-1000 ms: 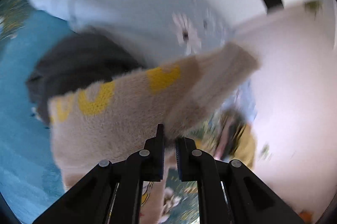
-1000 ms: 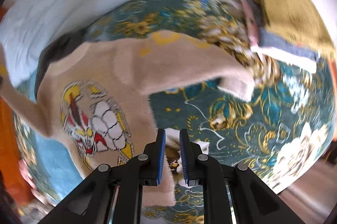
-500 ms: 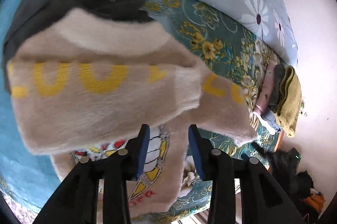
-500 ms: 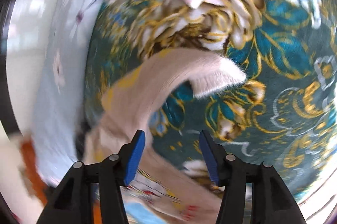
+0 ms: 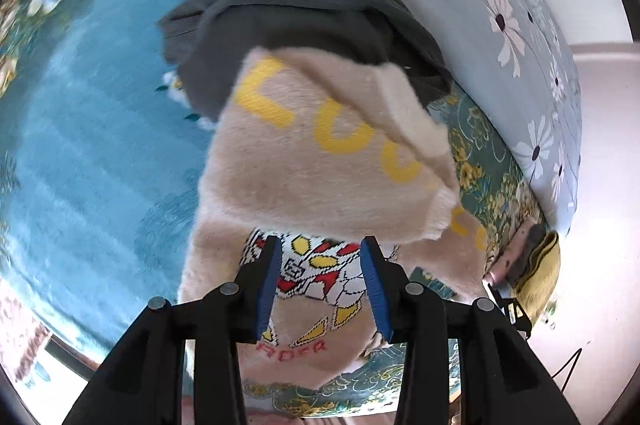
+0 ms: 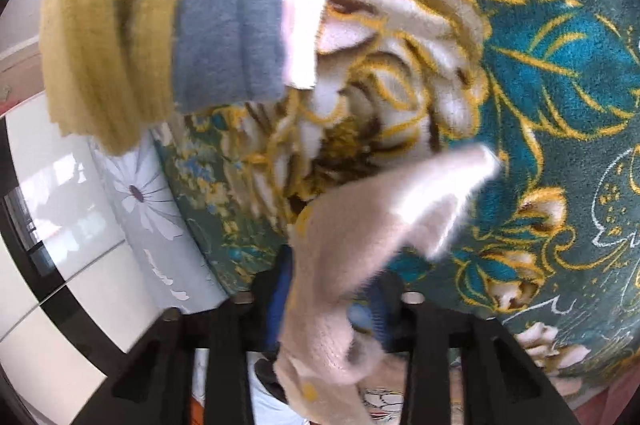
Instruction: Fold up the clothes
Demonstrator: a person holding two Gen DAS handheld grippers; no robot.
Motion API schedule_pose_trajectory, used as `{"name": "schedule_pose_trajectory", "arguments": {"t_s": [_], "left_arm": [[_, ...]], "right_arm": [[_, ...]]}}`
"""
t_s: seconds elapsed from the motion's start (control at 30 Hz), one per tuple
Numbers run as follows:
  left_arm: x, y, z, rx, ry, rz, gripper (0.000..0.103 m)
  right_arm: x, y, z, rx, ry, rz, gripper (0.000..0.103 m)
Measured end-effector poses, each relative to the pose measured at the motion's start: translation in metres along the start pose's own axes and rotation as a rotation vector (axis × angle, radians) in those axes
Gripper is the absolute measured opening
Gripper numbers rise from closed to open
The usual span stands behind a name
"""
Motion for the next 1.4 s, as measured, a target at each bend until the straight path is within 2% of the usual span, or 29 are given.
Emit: {"name": "schedule_pose_trajectory", "arguments": {"t_s": [0.07, 0.1, 0.23, 0.33, 0.4, 0.53, 0.63, 0.77, 0.83, 0.93, 1.1, 1.2, 1.23, 1.27, 1.3, 1.33, 1.4], "left_arm": [[-0.004, 0.001, -0.001, -0.01, 0.014, -0.001, 0.041], [-0.006, 0.002, 0.0, -0.016, 0.015, -0.004, 0.041], [-0.012, 0.017, 0.001, -0.036, -0.009, -0.001, 0.041], [-0.013, 0.024, 0.0, -0.051, -0.008, 0.008, 0.041], [-0.014, 0.026, -0.006, -0.06, 0.005, 0.009, 0.041], [-0.015, 0.03, -0.024, -0.067, 0.041, 0.008, 0.041], [-0.013, 0.033, -0.044, -0.074, 0.084, 0.012, 0.041], [-0.006, 0.036, -0.071, -0.075, 0.149, 0.023, 0.041], [-0.003, 0.038, -0.084, -0.072, 0.175, 0.027, 0.041], [-0.002, 0.038, -0.101, -0.065, 0.205, 0.025, 0.041], [-0.004, 0.036, -0.125, -0.048, 0.246, 0.013, 0.041], [-0.005, 0.034, -0.13, -0.054, 0.267, 0.007, 0.041], [-0.006, 0.032, -0.13, -0.055, 0.269, 0.002, 0.041], [-0.006, 0.029, -0.129, -0.055, 0.269, -0.003, 0.041], [-0.006, 0.027, -0.128, -0.056, 0.266, -0.008, 0.041], [-0.008, 0.025, -0.125, -0.058, 0.259, -0.012, 0.041], [-0.011, 0.023, -0.118, -0.062, 0.238, -0.016, 0.041]], "right_arm": [[-0.003, 0.008, -0.017, 0.03, 0.062, 0.034, 0.014], [-0.007, 0.012, -0.026, 0.038, 0.104, 0.043, 0.013], [-0.053, 0.035, -0.088, 0.024, 0.483, 0.065, 0.013], [-0.107, 0.042, -0.13, 0.019, 0.764, 0.046, 0.013], [-0.141, 0.042, -0.146, 0.014, 0.898, 0.025, 0.013], [-0.234, 0.024, -0.171, -0.04, 1.236, -0.006, 0.013], [-0.306, -0.004, -0.167, -0.093, 1.459, -0.072, 0.013], [-0.396, -0.049, -0.12, -0.172, 1.698, -0.231, 0.011], [-0.43, -0.077, -0.082, -0.239, 1.774, -0.316, 0.011], [-0.447, -0.118, -0.044, -0.363, 1.838, -0.373, 0.01], [-0.46, -0.151, -0.002, -0.54, 2.029, -0.363, 0.011], [-0.467, -0.149, 0.0, -0.529, 2.071, -0.349, 0.019], [-0.469, -0.144, -0.001, -0.509, 2.065, -0.369, 0.023], [-0.471, -0.138, -0.002, -0.488, 2.058, -0.391, 0.032], [-0.474, -0.133, -0.002, -0.463, 2.049, -0.424, 0.037], [-0.477, -0.123, -0.005, -0.423, 2.038, -0.456, 0.037], [-0.479, -0.107, -0.013, -0.377, 2.035, -0.46, 0.037]]}}
Point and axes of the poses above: each gripper's, at about its wrist camera, not at the fingertips, and y roughly against the way its jaws point, z to its right, x to its top, the point moved 10 cm from there along -y, roughly the way its jaws point, and after that the axes turned 3 degrees about x, right-handed, at the moved point
